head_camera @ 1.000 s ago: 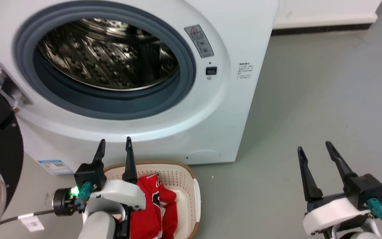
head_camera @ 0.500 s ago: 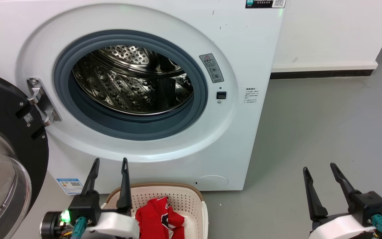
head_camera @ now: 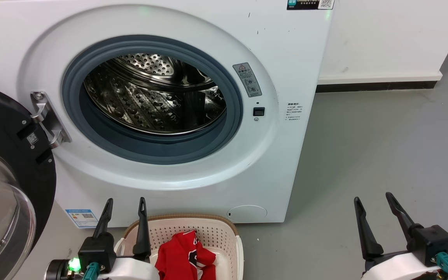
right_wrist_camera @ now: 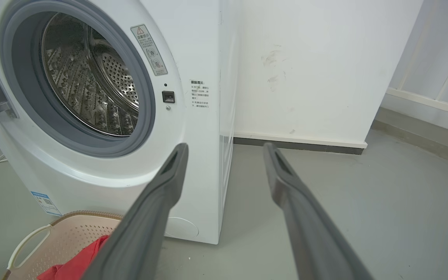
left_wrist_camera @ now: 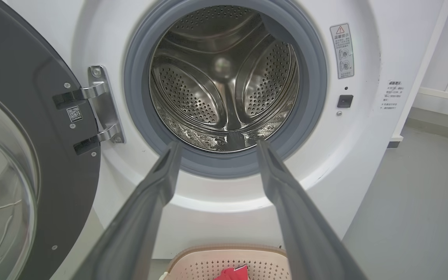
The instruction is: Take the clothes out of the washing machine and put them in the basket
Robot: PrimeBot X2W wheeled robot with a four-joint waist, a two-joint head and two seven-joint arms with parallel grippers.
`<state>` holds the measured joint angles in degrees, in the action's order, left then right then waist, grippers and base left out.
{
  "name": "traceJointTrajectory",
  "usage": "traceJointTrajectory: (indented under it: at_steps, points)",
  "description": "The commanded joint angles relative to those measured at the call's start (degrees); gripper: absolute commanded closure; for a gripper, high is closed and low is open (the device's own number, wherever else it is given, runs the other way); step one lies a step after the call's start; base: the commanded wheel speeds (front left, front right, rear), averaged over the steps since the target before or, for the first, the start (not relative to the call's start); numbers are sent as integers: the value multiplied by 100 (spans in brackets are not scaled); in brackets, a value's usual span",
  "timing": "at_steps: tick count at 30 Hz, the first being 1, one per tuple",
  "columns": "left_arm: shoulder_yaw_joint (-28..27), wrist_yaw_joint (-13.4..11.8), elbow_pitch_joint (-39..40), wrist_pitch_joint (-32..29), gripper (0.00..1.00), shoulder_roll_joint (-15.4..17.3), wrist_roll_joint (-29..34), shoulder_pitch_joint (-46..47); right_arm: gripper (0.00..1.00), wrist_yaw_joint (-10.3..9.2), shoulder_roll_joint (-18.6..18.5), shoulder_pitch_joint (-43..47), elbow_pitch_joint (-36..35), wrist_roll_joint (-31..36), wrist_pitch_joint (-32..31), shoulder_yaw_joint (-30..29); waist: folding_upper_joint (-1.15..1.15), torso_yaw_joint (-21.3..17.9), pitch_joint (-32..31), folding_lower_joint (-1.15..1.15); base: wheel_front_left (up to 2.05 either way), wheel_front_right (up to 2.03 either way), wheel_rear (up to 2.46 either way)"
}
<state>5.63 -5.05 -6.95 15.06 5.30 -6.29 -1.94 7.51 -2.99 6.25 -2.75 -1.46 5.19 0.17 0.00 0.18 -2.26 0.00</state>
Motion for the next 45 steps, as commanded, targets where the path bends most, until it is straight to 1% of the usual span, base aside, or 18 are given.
traceJointTrajectory:
  at_steps: [1,15,16,19,30,31,37,38,39,45]
  points:
    - [6,-22,-13,-3,0,35,-14,12,0,-4,21,59,2,-17,24,6,0,-1,4,0,0,0,0]
    - [47,-71,-22,-19,0,93,-61,-1,0,-4,21,58,-1,-33,29,31,0,-12,7,0,0,0,0]
    - [38,-55,-25,-28,100,83,-58,0,100,0,0,0,8,-13,10,34,0,-13,7,0,0,0,0]
    - [-17,-21,-128,-93,100,67,-224,31,100,1,0,28,65,-180,26,76,0,-14,10,0,0,0,0]
    - [-197,170,-210,-413,100,22,-1517,154,100,1,-88,-201,321,-1675,-98,39,0,-13,31,0,0,0,0]
    - [-237,218,-225,-486,100,10,-1831,183,100,0,-105,-256,384,-2026,-125,34,0,-14,37,0,0,0,0]
    - [-322,313,-258,-628,100,-11,-2427,243,100,0,-133,-350,499,-2687,-177,21,0,-14,48,0,0,0,0]
    - [-322,313,-258,-628,100,-11,-2427,243,100,0,-133,-350,499,-2687,-177,21,0,-14,48,0,0,0,0]
    - [-348,340,-270,-676,100,-18,-2617,258,100,0,-140,-383,533,-2896,-197,15,0,-14,52,0,0,0,0]
    - [-423,424,-307,-806,100,-39,-3157,316,100,0,-160,-460,632,-3492,-250,-5,0,-14,63,0,0,0,0]
